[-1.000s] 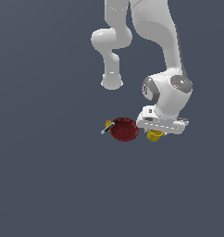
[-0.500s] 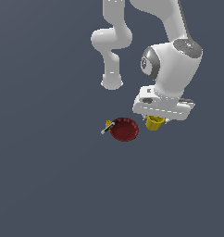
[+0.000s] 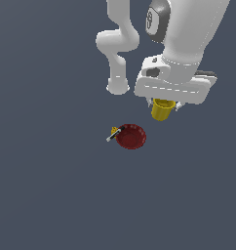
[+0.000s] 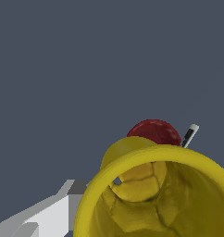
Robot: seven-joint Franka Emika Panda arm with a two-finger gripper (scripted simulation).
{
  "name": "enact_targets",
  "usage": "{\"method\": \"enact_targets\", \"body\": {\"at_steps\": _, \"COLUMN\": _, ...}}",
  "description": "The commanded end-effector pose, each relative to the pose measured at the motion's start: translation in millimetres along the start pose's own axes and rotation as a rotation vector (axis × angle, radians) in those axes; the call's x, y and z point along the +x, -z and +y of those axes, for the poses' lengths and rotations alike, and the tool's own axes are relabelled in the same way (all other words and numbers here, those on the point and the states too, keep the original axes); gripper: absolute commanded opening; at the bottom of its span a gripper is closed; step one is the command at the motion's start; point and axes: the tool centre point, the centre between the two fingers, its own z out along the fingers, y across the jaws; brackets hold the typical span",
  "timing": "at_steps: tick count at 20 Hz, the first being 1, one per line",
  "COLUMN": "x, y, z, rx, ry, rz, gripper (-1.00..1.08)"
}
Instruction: Pick up a designated object from a clutter of objects.
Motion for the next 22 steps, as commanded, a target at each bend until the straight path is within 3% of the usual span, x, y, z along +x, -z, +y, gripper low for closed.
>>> {"method": "enact_targets", "body": {"at_steps": 1, "x": 2, "y": 28, "z": 8, "rx": 0.0, "ry": 0.0, "rz": 0.0, "gripper": -1.0}}
{"method": "enact_targets", "body": {"at_steps": 11, "x": 11, "y": 109, "z": 30, "rx": -0.001, "ry": -0.001, "rz": 0.001, "gripper": -1.0}}
{"method": "enact_targets", "body": {"at_steps": 22, "x": 15, "y": 138, "z": 37, "rx": -0.002, "ry": -0.002, "rz": 0.001, "gripper": -1.0}}
